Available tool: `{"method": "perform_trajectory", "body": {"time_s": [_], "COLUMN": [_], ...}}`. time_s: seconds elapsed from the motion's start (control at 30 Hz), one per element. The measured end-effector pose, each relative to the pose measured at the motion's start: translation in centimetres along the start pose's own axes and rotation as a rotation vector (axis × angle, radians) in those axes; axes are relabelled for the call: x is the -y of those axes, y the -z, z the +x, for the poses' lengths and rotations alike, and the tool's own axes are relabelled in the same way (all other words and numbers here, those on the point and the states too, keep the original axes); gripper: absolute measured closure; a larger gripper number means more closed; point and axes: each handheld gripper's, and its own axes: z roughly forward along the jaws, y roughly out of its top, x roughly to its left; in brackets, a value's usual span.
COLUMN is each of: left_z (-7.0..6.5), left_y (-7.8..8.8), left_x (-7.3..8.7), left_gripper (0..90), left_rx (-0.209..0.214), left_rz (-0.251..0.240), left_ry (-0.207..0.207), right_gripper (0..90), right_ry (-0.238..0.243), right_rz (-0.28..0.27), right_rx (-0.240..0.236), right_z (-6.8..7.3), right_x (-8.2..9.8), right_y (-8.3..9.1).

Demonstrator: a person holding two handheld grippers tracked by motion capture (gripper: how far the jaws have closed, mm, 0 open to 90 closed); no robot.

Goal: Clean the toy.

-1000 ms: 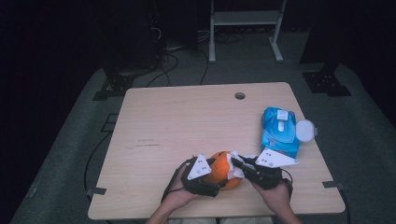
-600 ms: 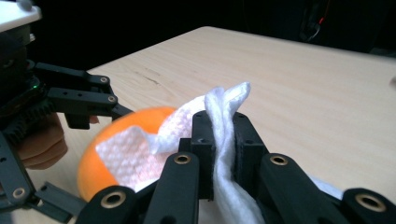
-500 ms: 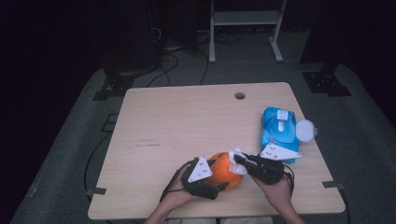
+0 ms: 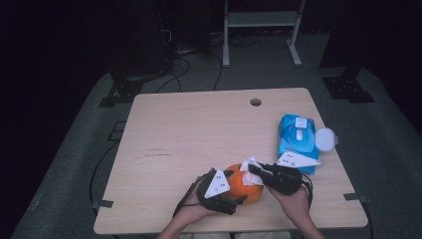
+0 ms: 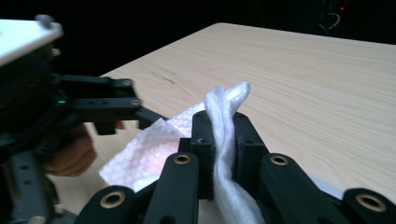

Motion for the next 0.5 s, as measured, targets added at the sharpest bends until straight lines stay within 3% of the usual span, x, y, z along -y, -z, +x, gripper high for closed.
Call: {"method": "perform_trajectory", "body": {"time_s": [0.07, 0.13, 0.33, 0.4, 0.5], "left_z": [0.1, 0.5, 1.5, 1.6, 1.9], "left_y": [0.5, 1.0, 2.3, 2.4, 2.5], "left_x": [0.0, -0.2, -0.6, -0.7, -0.7], "left_gripper": [26.5, 32.2, 34.5, 34.7, 35.2], "left_rx": [-0.014, -0.011, 0.010, 0.004, -0.014], "left_rz": [-0.011, -0.030, -0.072, -0.064, -0.052], "left_ry": [-0.005, 0.021, 0.119, 0.132, 0.158], "right_gripper": [80.8, 80.9, 81.2, 81.5, 81.6], "right_ry": [0.027, 0.042, -0.060, -0.081, -0.057], "right_rz": [-0.011, -0.020, -0.047, -0.057, -0.082], "right_rx": [-0.030, -0.024, 0.001, -0.024, -0.087], "right_z": [0.6, 0.8, -1.5, -1.3, -0.1], "right_x": [-0.1, -0.2, 0.9, 0.9, 0.3], "right_y": [-0.1, 0.0, 0.9, 0.9, 0.9]}}
